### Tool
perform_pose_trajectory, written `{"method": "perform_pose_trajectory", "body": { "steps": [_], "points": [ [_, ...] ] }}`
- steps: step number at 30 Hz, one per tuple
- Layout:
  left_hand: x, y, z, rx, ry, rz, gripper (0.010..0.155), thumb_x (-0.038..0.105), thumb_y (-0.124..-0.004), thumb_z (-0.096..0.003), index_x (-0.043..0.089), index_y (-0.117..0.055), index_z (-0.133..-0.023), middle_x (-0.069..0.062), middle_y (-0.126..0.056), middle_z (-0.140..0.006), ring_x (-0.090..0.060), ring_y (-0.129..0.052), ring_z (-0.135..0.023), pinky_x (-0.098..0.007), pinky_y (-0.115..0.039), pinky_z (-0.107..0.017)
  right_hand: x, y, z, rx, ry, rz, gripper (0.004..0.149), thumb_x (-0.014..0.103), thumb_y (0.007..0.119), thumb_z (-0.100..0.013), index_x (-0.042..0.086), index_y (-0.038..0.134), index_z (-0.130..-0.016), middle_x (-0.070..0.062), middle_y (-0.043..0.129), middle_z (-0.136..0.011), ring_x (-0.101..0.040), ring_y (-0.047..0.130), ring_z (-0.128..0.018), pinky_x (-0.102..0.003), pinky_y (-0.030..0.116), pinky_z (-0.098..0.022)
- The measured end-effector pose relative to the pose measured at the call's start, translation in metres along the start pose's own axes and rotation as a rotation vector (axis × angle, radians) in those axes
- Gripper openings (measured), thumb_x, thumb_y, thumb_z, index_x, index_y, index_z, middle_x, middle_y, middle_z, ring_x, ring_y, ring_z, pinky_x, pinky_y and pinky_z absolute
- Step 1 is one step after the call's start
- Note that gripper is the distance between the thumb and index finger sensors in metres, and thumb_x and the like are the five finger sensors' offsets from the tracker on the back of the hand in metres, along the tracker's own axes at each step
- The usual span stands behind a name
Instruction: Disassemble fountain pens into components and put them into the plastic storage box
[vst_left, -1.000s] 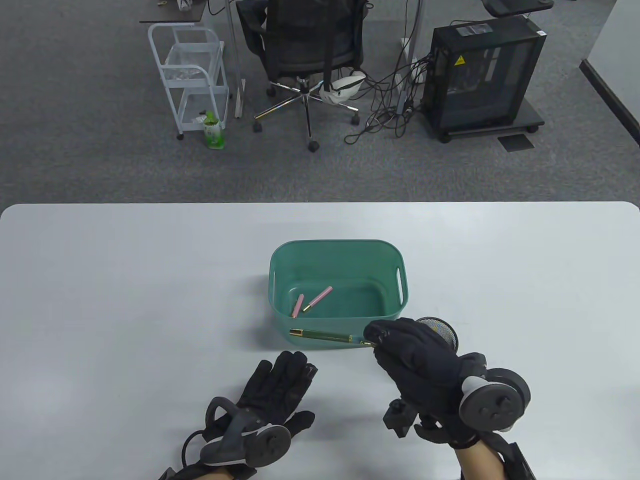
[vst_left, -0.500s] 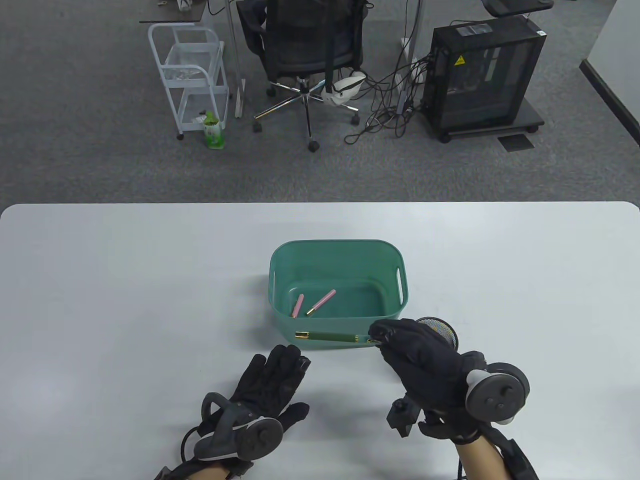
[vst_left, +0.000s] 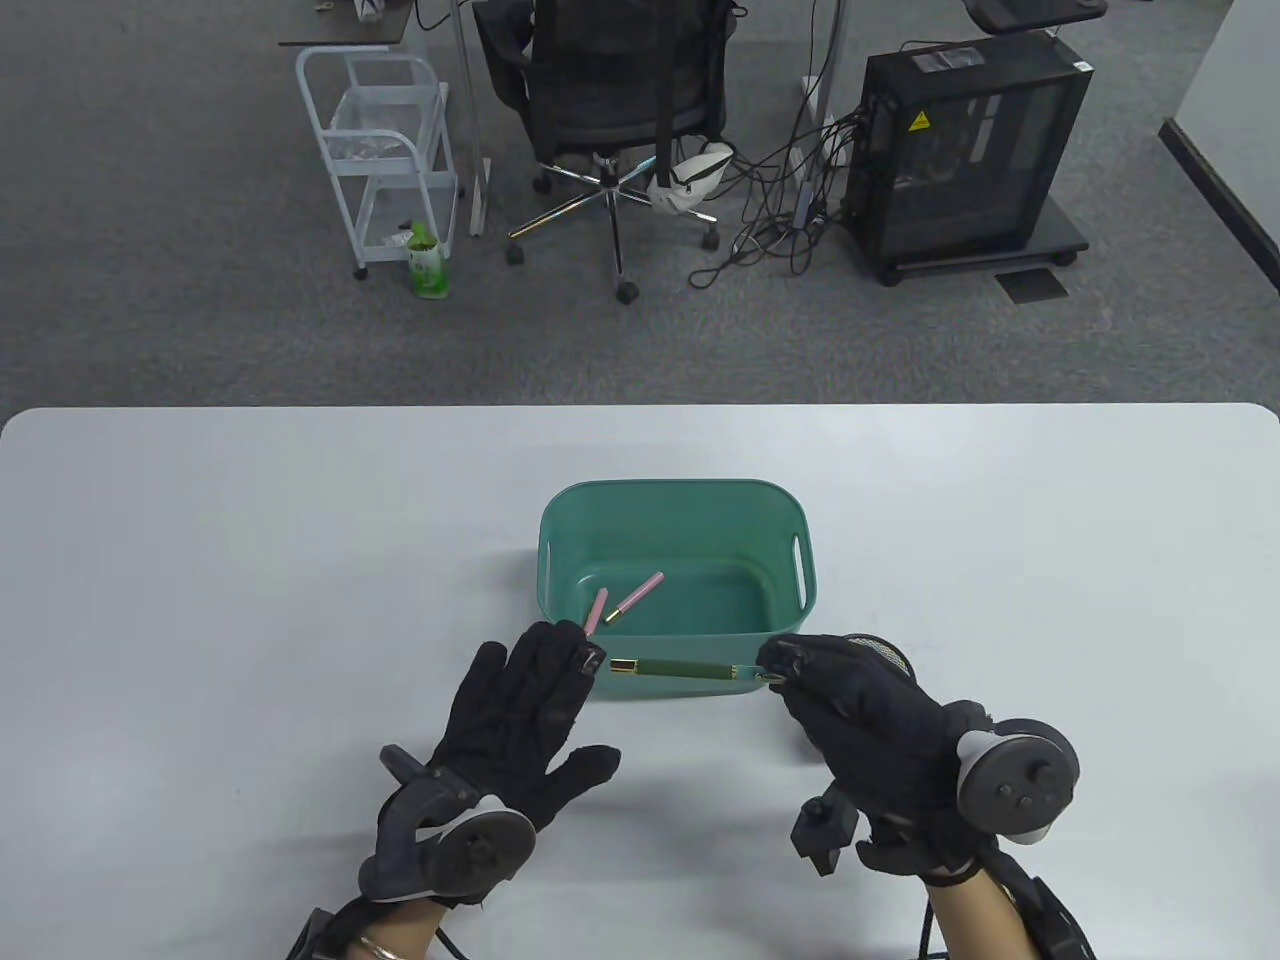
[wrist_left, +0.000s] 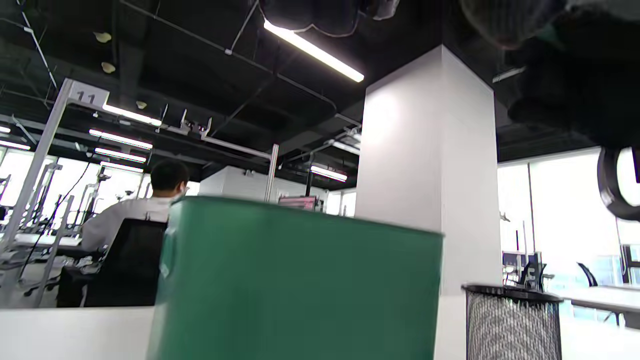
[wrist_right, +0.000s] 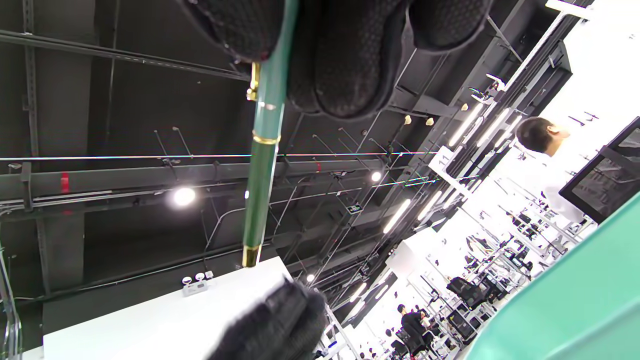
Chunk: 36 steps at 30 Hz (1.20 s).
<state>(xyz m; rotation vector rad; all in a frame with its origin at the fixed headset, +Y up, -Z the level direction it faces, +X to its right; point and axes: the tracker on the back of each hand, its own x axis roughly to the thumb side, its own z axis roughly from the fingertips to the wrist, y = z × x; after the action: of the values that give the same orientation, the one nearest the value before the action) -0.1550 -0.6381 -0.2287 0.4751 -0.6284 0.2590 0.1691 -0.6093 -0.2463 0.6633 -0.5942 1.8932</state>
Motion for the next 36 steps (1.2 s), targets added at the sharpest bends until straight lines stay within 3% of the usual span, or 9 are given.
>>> {"method": "perform_pose_trajectory", "body": {
  "steps": [6,14,23,29,36],
  "points": [
    [0.007,0.018,-0.02,0.073,-0.016,0.049,0.083,0.062,-0.063,-0.0612,0.016,-0.042,-0.126,-0.013,-0.049,-0.132,-0.036,-0.049,-0.121,-0.058,-0.035,-0.089,-0.002,0.007,0.001,0.027,0.003,0.012,0.035,0.035,0.075,-0.055,0.033,0.081,-0.089,-0.002,0.09,-0.09,-0.015,0.094,-0.071,-0.046,0.067,-0.07],
    [0.024,0.017,-0.031,0.111,-0.105,0.049,0.076,0.061,-0.064,-0.0618,0.017,-0.055,-0.123,-0.011,-0.066,-0.126,-0.034,-0.067,-0.114,-0.058,-0.047,-0.087,-0.001,0.015,0.002,0.064,-0.009,0.005,0.035,0.035,0.075,-0.055,0.033,0.081,-0.089,-0.001,0.089,-0.091,-0.015,0.094,-0.071,-0.046,0.067,-0.07],
    [0.029,0.015,-0.034,0.111,-0.142,0.062,0.061,0.055,-0.067,-0.0634,0.018,-0.074,-0.112,-0.005,-0.093,-0.104,-0.025,-0.093,-0.088,-0.05,-0.067,-0.076,0.003,0.021,0.003,0.097,-0.029,-0.019,0.035,0.035,0.075,-0.055,0.033,0.081,-0.089,-0.002,0.089,-0.091,-0.015,0.094,-0.072,-0.046,0.067,-0.07],
    [0.028,0.012,-0.033,0.124,-0.167,0.059,0.049,0.049,-0.067,-0.0646,0.019,-0.085,-0.099,0.005,-0.098,-0.073,-0.016,-0.097,-0.065,-0.047,-0.071,-0.07,0.001,0.026,0.005,0.116,-0.024,-0.026,0.035,0.035,0.074,-0.055,0.034,0.081,-0.089,-0.001,0.088,-0.092,-0.015,0.093,-0.073,-0.046,0.066,-0.071],
    [0.027,0.013,-0.032,0.114,-0.175,0.039,0.048,0.048,-0.067,-0.0647,0.019,-0.087,-0.096,0.007,-0.097,-0.07,-0.015,-0.096,-0.064,-0.047,-0.071,-0.07,-0.001,0.026,0.006,0.149,-0.038,0.056,0.049,0.042,0.074,-0.055,0.032,0.071,-0.103,-0.002,0.082,-0.099,-0.019,0.088,-0.081,-0.049,0.061,-0.074]
  ]
}}
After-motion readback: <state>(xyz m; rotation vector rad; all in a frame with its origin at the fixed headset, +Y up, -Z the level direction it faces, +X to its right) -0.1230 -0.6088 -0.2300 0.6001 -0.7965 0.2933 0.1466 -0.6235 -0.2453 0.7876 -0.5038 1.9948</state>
